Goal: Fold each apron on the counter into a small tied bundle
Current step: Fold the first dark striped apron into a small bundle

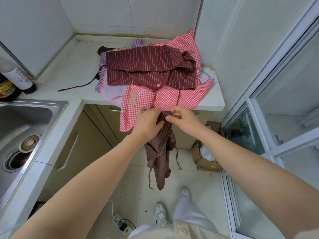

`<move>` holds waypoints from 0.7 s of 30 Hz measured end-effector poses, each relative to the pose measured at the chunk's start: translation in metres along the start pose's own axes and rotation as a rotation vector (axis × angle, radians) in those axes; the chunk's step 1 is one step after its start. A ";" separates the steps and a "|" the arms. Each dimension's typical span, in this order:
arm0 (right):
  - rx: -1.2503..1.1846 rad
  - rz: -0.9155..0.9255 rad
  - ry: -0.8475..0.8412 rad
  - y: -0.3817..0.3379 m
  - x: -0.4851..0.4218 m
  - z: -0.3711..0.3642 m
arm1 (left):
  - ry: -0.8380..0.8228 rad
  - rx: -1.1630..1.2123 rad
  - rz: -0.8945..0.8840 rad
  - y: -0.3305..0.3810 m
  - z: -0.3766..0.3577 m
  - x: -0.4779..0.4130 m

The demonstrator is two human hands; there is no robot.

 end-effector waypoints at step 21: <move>0.302 -0.317 -0.216 0.055 -0.138 0.050 | 0.152 0.687 0.461 -0.128 0.034 -0.145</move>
Point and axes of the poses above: each hand's wrist, its own x-axis away from the middle knuckle, its own z-axis out of the back of the hand, y = z × x, the point moved 6 cm from there along -x, towards the middle knuckle, and after that the axes turned 6 degrees about -x, right-handed, at the moved point
